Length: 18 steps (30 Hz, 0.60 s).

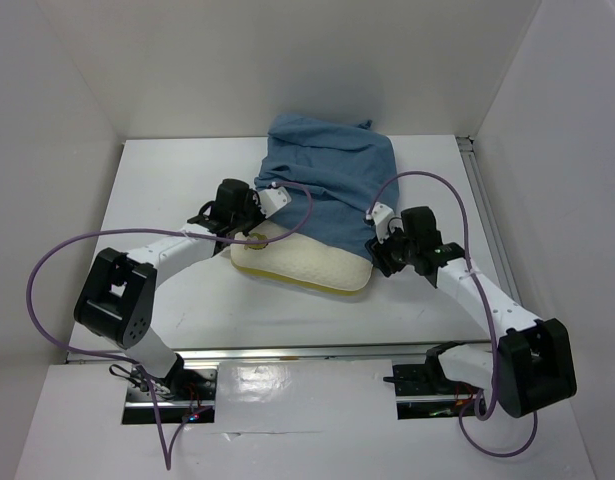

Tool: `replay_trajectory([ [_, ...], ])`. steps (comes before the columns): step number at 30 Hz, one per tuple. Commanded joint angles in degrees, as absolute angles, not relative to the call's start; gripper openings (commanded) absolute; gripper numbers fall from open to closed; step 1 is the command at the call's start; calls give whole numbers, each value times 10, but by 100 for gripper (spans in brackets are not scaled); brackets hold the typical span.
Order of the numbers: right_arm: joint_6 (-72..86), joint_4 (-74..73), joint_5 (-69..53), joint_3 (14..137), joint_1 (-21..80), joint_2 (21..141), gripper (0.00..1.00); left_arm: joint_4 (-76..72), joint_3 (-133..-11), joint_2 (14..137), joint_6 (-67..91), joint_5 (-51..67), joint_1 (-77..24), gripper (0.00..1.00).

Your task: Put the pillow into the pillowcase

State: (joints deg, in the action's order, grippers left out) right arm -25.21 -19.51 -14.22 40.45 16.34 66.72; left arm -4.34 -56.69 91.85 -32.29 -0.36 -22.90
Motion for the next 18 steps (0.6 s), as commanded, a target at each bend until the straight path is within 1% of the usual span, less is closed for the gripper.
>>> replay_trajectory([
  [1, -272, -227, -160, 399, 161, 650, 56, -51, -583, 907, -308, -7, -225, 0],
  [7, -282, -237, -181, 388, 161, 657, 56, -51, -588, 907, -308, -7, -225, 0],
  [8, -288, -232, -181, 388, 161, 657, 53, -51, -588, 907, -308, -7, -225, 0],
  [12, -294, -211, -174, 376, 161, 665, 48, -51, -588, 907, -308, -12, -225, 0],
  [16, -288, -185, -174, 371, 161, 692, 45, -46, -593, 907, -302, -12, -225, 0],
  [18, -288, -178, -174, 371, 161, 712, 45, -46, -598, 907, -302, -12, -225, 0],
])
